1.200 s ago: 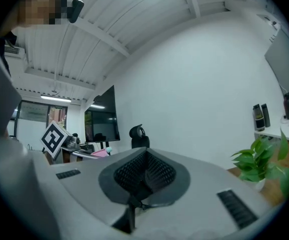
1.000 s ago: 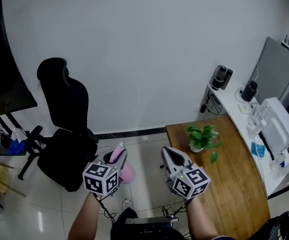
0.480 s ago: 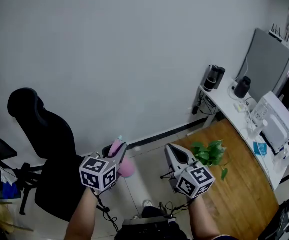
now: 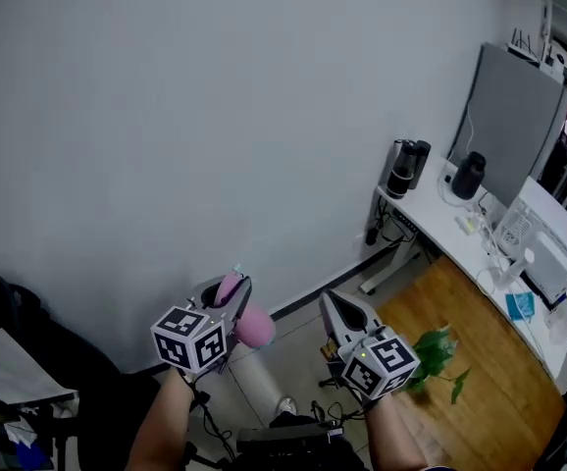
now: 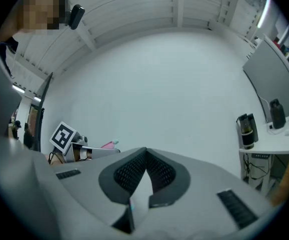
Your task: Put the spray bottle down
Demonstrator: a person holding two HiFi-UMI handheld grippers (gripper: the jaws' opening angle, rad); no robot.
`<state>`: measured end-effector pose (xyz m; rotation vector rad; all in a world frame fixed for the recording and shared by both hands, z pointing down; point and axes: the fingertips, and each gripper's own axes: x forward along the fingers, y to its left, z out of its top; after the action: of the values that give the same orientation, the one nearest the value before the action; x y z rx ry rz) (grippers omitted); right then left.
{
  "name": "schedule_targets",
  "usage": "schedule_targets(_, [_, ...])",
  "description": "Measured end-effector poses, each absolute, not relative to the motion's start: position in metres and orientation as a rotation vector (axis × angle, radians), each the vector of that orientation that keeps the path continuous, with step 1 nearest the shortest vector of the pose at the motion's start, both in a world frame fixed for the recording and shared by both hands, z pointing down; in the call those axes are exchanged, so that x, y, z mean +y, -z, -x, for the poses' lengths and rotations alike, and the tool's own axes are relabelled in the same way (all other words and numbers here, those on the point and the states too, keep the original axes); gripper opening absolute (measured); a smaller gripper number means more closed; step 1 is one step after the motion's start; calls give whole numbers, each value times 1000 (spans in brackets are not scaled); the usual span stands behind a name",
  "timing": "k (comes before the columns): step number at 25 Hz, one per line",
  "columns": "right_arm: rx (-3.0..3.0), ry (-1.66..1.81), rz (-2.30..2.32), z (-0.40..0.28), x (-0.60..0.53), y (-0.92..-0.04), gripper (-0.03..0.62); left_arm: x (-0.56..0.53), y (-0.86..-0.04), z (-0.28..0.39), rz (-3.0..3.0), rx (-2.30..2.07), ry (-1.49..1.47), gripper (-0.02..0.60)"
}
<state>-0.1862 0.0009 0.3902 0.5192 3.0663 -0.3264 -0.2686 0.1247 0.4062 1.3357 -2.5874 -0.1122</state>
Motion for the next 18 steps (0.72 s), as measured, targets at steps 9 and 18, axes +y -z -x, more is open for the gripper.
schedule_targets(9, [3037,372,-293,277,-66,-367,6,26,-387,373,-1570,-2460,94,66])
schedule_targets(18, [3028,392,17,299,-132,-376,6,-122,-389,404,-1958,-2148,20,66])
